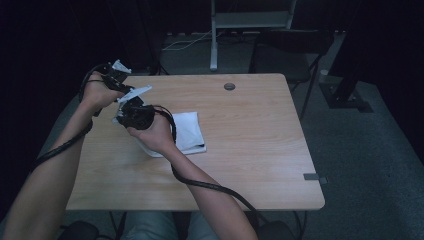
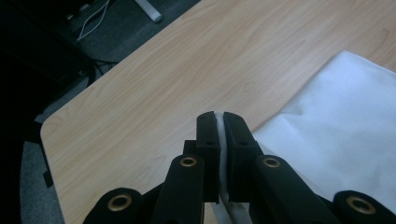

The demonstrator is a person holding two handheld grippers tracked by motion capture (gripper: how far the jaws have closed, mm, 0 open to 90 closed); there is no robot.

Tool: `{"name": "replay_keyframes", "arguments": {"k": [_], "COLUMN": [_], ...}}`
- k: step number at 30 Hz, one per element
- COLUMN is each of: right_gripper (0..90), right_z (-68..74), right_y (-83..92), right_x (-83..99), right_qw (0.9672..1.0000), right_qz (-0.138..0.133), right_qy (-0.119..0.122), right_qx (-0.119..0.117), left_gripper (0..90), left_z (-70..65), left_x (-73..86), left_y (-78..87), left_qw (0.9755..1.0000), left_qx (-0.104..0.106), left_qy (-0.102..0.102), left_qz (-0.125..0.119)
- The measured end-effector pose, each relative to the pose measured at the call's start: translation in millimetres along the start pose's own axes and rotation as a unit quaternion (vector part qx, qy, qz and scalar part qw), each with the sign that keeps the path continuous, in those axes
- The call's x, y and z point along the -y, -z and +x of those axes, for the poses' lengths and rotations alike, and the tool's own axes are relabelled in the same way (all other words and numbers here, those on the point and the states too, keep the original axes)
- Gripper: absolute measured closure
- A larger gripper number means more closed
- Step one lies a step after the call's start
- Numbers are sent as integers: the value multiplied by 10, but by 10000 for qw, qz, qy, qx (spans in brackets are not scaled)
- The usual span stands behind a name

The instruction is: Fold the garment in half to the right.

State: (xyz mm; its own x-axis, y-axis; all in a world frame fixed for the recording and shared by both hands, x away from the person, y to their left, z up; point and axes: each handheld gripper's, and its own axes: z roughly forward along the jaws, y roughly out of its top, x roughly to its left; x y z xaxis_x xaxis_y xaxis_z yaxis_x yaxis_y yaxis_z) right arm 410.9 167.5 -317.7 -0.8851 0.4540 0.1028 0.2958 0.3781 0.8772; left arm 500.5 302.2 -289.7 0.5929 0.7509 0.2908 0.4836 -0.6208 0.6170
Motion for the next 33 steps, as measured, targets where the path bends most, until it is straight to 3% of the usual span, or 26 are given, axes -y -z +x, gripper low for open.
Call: {"name": "replay_keyframes", "arguments": {"k": [15,33], "right_gripper": [826,825], "right_z": [-72,-148], "right_y": [92,196], "right_x": [111,255], "right_qw": [9999,9997], "right_qz": [-18,-65], "right_qy": [-105,-211], "right_qx": [45,62], "left_gripper": [863,862], "left_z": [-187,-294], "left_x": [-117,-165], "left_y": [-102,-178], "left_qw": [9997,9998], "left_qx": [76,166], "left_qy": [-223,-120], "left_qz": [40,-20]}}
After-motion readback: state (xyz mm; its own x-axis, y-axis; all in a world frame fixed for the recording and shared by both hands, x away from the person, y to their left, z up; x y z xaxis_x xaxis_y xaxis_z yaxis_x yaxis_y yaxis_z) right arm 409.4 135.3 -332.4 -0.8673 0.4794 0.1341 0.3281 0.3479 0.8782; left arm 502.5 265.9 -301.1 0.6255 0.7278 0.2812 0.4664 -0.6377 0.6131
